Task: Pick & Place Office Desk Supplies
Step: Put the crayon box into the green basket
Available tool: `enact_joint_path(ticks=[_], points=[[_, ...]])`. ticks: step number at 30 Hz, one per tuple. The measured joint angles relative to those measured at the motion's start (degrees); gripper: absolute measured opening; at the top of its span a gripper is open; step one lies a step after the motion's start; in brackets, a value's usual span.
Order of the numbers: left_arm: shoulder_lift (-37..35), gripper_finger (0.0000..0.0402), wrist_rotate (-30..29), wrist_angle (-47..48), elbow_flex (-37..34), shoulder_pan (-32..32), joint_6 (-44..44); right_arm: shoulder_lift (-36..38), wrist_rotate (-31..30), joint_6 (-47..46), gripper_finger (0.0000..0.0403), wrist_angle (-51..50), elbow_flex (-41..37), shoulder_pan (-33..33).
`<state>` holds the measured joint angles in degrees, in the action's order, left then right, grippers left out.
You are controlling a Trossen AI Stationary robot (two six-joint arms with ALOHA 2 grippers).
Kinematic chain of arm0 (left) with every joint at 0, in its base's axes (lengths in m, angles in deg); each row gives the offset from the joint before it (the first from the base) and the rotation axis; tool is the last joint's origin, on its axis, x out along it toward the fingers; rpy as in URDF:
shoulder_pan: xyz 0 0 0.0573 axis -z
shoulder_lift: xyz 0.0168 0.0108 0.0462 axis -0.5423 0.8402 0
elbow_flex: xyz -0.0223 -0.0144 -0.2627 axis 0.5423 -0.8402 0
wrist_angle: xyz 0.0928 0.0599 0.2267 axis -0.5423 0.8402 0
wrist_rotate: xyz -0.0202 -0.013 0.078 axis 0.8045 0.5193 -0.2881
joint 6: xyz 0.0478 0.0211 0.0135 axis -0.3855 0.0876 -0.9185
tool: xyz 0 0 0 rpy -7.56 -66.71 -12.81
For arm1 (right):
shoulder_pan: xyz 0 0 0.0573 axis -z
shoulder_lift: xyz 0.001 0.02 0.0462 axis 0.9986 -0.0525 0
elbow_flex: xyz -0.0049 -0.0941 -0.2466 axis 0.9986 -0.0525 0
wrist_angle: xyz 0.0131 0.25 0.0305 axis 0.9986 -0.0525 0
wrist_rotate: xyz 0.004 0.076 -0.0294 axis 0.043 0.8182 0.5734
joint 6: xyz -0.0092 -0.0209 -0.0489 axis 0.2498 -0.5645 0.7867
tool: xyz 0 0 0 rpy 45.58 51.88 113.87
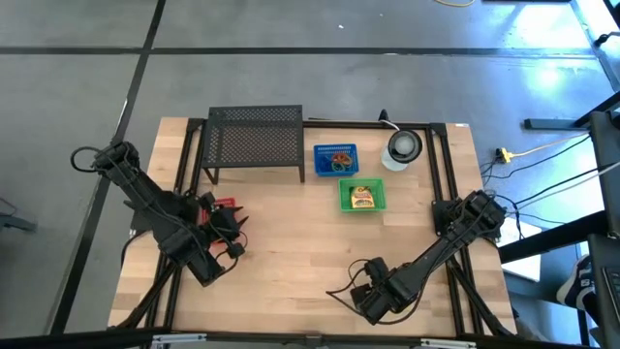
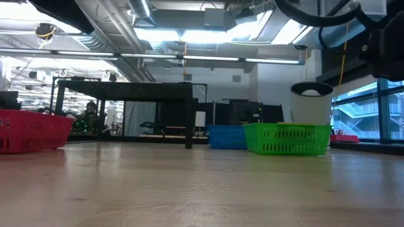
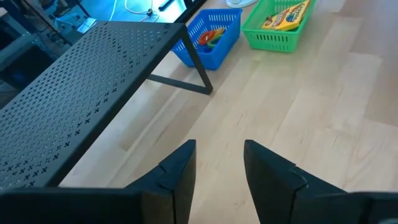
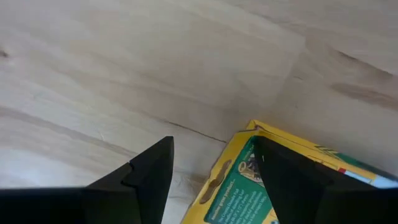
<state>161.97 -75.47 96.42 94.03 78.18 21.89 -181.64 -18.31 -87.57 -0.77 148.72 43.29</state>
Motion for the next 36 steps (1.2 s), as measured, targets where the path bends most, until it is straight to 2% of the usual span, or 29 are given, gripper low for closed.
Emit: enact_joint_path(ticks=[12, 17, 26, 36], points=[[0.0, 0.0129, 0.0, -0.02, 0.0, 0.0, 0.0, -0.15, 0.39, 7.1, 0.0221, 0.06, -0.11, 0.09], [0.0, 0.0129, -0.02, -0.02, -0.02, 0.0, 0.0, -0.18, 0.73, 8.58, 0.017, -0.53, -0.22, 0.09], [0.0, 0.0129, -0.02, -0.29, -0.02, -0.01, 0.02, -0.2, 2.03, 9.0, 0.0016, -1.23, -0.28, 0.11], [0.0, 0.0129, -0.03, -3.13, -0.04, -0.01, 0.02, 0.52, 1.66, 10.91, 0.0005, -1.19, 0.13, -0.04]])
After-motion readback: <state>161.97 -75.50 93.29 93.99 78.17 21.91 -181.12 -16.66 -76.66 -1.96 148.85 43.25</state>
